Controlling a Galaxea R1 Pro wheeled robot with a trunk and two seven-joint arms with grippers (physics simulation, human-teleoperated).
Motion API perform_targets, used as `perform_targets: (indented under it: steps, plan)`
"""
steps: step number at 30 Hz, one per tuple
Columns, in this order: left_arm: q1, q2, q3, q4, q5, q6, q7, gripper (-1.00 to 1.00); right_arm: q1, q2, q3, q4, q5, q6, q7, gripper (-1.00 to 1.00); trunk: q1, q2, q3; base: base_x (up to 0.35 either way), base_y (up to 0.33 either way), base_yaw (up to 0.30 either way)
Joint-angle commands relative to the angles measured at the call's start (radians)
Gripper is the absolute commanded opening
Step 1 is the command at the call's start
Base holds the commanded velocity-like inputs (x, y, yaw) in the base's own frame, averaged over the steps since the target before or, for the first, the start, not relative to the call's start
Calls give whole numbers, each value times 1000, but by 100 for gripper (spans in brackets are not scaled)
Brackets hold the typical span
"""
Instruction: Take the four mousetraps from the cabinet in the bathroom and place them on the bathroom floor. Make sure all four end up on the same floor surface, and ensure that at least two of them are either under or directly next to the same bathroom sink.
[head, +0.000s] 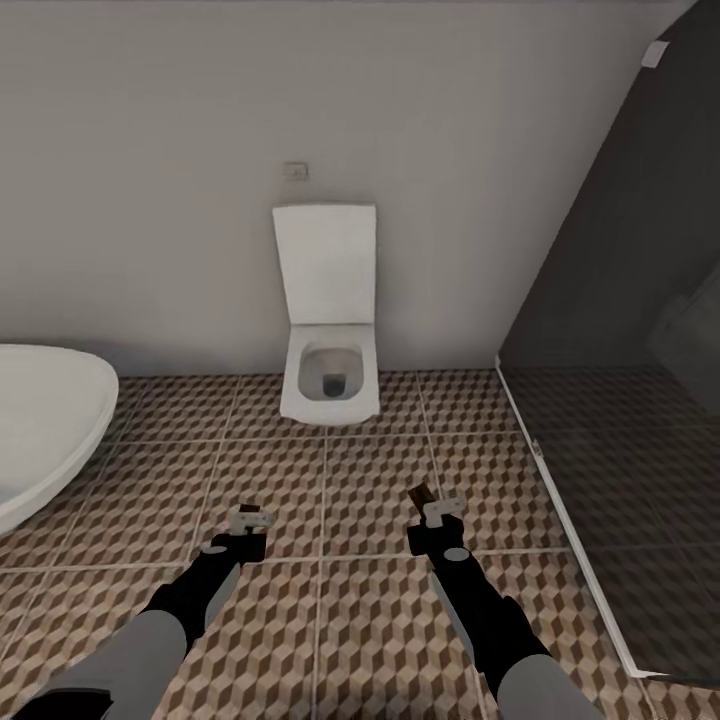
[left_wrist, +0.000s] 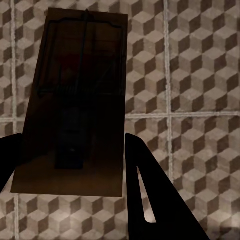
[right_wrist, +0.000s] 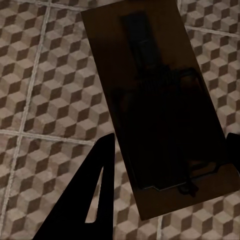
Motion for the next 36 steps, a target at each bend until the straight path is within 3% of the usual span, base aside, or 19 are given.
perform_targets:
  steps: [1, 24, 36]
  plan:
    - [0, 0, -3, -2, -3, 7, 6, -100, 0, 0, 3, -1, 9, 9, -4, -100, 4, -8, -6, 0, 0, -63]
    - [0, 0, -3, -2, -2, 7, 5, -100, 0, 1, 5, -1, 9, 9, -3, -100, 92, -169, -114, 0, 0, -61]
    - [0, 0, -3, -2, -3, 7, 5, -100, 0, 1, 6, -1, 10, 8, -3, -100, 138, -253, -171, 0, 0, 29]
